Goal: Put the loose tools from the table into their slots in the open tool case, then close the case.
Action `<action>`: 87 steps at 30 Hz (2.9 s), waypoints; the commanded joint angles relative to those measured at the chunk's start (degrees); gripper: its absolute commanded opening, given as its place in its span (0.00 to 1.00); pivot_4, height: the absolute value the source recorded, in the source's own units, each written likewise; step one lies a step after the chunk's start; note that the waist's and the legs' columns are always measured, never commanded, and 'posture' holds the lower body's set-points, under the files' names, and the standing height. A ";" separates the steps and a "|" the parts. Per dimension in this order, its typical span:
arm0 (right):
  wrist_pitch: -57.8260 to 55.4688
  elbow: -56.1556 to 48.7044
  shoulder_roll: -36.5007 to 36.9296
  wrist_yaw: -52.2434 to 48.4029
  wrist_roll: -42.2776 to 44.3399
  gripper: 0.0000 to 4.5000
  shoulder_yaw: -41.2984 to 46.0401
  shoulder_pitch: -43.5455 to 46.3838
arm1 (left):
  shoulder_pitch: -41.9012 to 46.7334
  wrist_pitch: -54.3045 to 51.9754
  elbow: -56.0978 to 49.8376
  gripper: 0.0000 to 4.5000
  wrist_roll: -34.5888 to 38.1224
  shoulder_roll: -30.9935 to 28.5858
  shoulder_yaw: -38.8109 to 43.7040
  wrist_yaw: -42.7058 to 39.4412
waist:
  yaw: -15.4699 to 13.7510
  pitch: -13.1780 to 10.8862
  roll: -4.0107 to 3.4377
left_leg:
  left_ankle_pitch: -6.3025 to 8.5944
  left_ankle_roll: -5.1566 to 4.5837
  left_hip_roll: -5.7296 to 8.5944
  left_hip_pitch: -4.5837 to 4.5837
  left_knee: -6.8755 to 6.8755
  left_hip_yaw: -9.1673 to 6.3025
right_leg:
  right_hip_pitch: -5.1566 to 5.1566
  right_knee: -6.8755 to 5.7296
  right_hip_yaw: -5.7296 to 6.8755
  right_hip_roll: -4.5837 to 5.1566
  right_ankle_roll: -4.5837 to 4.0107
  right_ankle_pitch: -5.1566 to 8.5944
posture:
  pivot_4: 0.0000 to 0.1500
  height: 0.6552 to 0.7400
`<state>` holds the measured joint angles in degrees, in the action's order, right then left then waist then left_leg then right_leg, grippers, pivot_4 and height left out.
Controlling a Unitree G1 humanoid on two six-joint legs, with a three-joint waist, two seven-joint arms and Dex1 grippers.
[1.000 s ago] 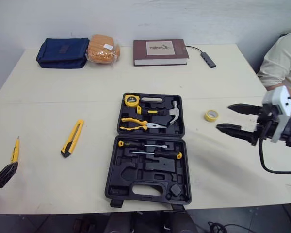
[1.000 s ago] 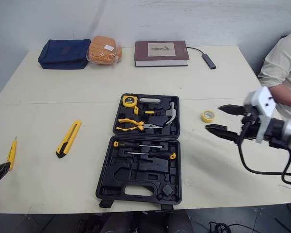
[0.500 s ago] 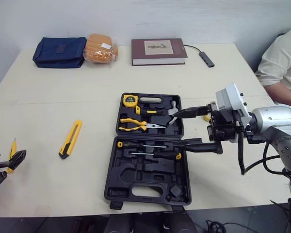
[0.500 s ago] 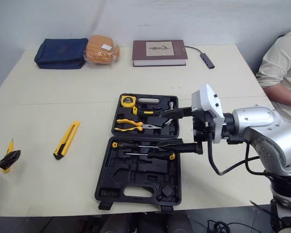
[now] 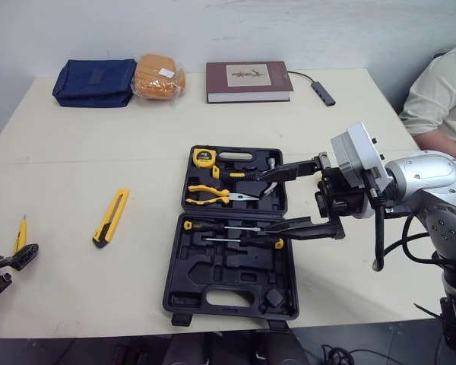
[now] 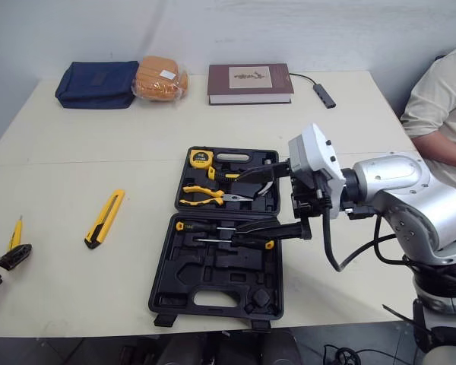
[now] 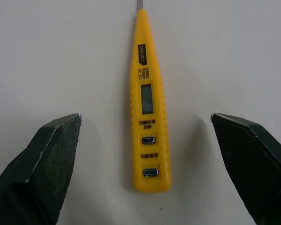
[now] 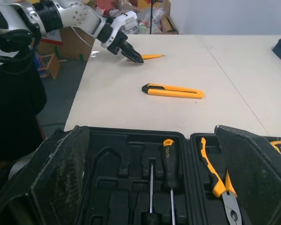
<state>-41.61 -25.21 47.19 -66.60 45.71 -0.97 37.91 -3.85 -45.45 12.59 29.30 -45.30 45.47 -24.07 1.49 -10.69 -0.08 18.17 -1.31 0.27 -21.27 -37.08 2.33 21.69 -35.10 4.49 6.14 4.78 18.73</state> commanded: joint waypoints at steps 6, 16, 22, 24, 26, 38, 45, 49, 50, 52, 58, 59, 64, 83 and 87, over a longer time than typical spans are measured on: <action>-0.71 -1.71 -0.54 0.48 1.78 1.00 0.68 1.97 | 3.48 0.65 4.88 0.33 -1.90 -0.03 -4.10 -1.07 | -0.66 -0.04 -0.09 | 0.00 0.02 0.03 0.00 -0.01 0.00 | 0.00 -0.04 0.00 0.05 0.00 0.00 | 1.00 1.00; -1.17 -2.04 0.48 0.48 2.11 1.00 1.56 0.89 | 0.98 5.96 -3.70 0.07 -3.05 -2.18 -2.19 -2.75 | -1.15 -0.04 -0.01 | 0.00 0.01 0.04 -0.02 -0.01 0.00 | 0.01 -0.02 0.02 0.06 0.00 0.00 | 1.00 1.00; -2.01 -2.48 2.48 0.21 3.13 1.00 3.11 -1.59 | -2.12 7.30 -20.05 0.07 -0.39 -6.61 -3.83 -12.16 | -1.26 -0.11 0.25 | 0.07 0.10 0.04 -0.07 -0.01 -0.01 | 0.03 0.05 0.02 0.06 0.00 0.00 | 1.00 1.00; -2.40 -2.90 3.30 0.18 3.50 1.00 3.63 -2.90 | -2.97 7.03 -25.80 0.07 0.71 -8.18 -5.36 -15.51 | -1.25 -0.11 0.24 | 0.11 0.14 0.04 -0.09 0.00 0.00 | 0.02 0.12 0.02 0.09 0.00 0.00 | 1.00 1.00; -2.41 -3.90 4.53 -0.24 3.35 1.00 4.16 -5.23 | -2.28 5.46 -31.54 0.07 3.44 -10.85 -9.02 -19.95 | -1.12 -0.15 0.16 | 0.13 0.09 0.05 -0.08 0.01 0.00 | -0.01 0.16 0.00 0.09 0.00 0.00 | 1.00 1.00; -3.00 -8.90 7.73 2.12 2.71 1.00 4.91 -14.38 | 22.10 7.09 -38.69 0.07 0.50 -18.86 -43.27 -34.53 | -0.54 -0.29 -0.03 | -0.06 -0.09 0.05 -0.08 0.03 0.01 | -0.01 0.12 0.04 -0.02 0.02 -0.01 | 1.00 1.00; -3.23 -10.70 9.84 3.01 1.91 1.00 5.52 -18.83 | 29.87 9.36 -40.27 0.07 -6.50 -15.56 -56.47 -38.21 | -1.43 -0.33 0.02 | -0.11 -0.16 0.04 -0.14 -0.15 0.02 | -0.05 0.09 0.06 -0.10 0.09 -0.05 | 1.00 1.00; -3.02 -11.19 10.27 3.76 1.34 1.00 5.85 -21.05 | 33.85 11.56 -39.16 0.07 -11.93 -12.94 -62.57 -39.57 | -2.07 -0.38 0.12 | -0.12 -0.20 0.04 -0.16 -0.25 0.02 | -0.10 0.09 0.04 -0.12 0.14 -0.08 | 1.00 1.00; -2.93 -11.19 10.31 4.03 1.13 1.00 5.86 -21.45 | 34.44 12.21 -38.77 0.07 -13.27 -12.38 -63.70 -39.75 | -2.25 -0.38 0.12 | -0.13 -0.20 0.04 -0.17 -0.27 0.01 | -0.11 0.09 0.04 -0.14 0.14 -0.08 | 1.00 1.00; -2.60 -11.27 10.41 4.44 0.55 1.00 5.85 -22.27 | 35.56 12.45 -38.13 0.07 -14.90 -11.37 -65.51 -40.51 | -2.42 -0.39 0.14 | -0.14 -0.22 0.04 -0.18 -0.33 0.02 | -0.11 0.08 0.03 -0.19 0.15 -0.08 | 1.00 1.00; -2.78 -12.16 9.81 6.04 0.86 1.00 6.19 -23.69 | 38.54 16.17 -33.68 0.07 -21.22 -7.50 -69.73 -41.29 | -2.89 -0.41 0.16 | -0.16 -0.23 -0.05 -0.26 -0.55 0.02 | -0.11 0.01 0.03 -0.34 0.16 -0.08 | 1.00 1.00; -2.78 -12.21 9.68 6.39 0.83 1.00 6.21 -23.86 | 38.92 16.91 -32.63 0.07 -22.46 -6.94 -70.27 -41.35 | -2.92 -0.42 0.18 | -0.16 -0.23 -0.05 -0.26 -0.58 0.02 | -0.12 -0.01 0.03 -0.34 0.16 -0.08 | 1.00 1.00; -2.96 -12.79 9.55 7.55 1.47 1.00 6.84 -24.91 | 38.72 19.92 -30.53 0.07 -24.25 -4.89 -70.74 -43.07 | -2.92 -0.43 0.20 | -0.15 -0.25 -0.06 -0.30 -0.68 0.02 | -0.12 -0.05 0.02 -0.33 0.18 -0.10 | 1.00 1.00; -2.40 -13.52 9.69 8.46 1.91 1.00 8.08 -27.65 | 36.78 7.45 -35.09 0.69 -12.45 -3.40 -58.35 -47.16 | -2.79 -0.46 0.25 | -0.12 -0.30 -0.09 -0.31 -0.93 -0.01 | -0.17 -0.42 0.00 -0.33 0.21 -0.11 | 1.00 1.00; -2.22 -13.10 9.39 8.56 1.66 1.00 7.52 -26.94 | 33.45 18.90 -29.64 0.69 -10.76 0.35 -54.10 -46.70 | -2.84 -0.46 0.25 | -0.12 -0.29 -0.10 -0.29 -0.97 -0.03 | -0.17 -0.40 -0.01 -0.32 0.20 -0.11 | 1.00 1.00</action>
<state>-44.87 -36.94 56.84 -58.05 46.58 5.26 10.43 30.84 -32.37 -18.85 17.80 -46.17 -10.19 -70.79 -1.34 -11.14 0.16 18.05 -1.59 0.18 -21.54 -38.05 2.30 21.49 -35.50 4.47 5.83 4.99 18.62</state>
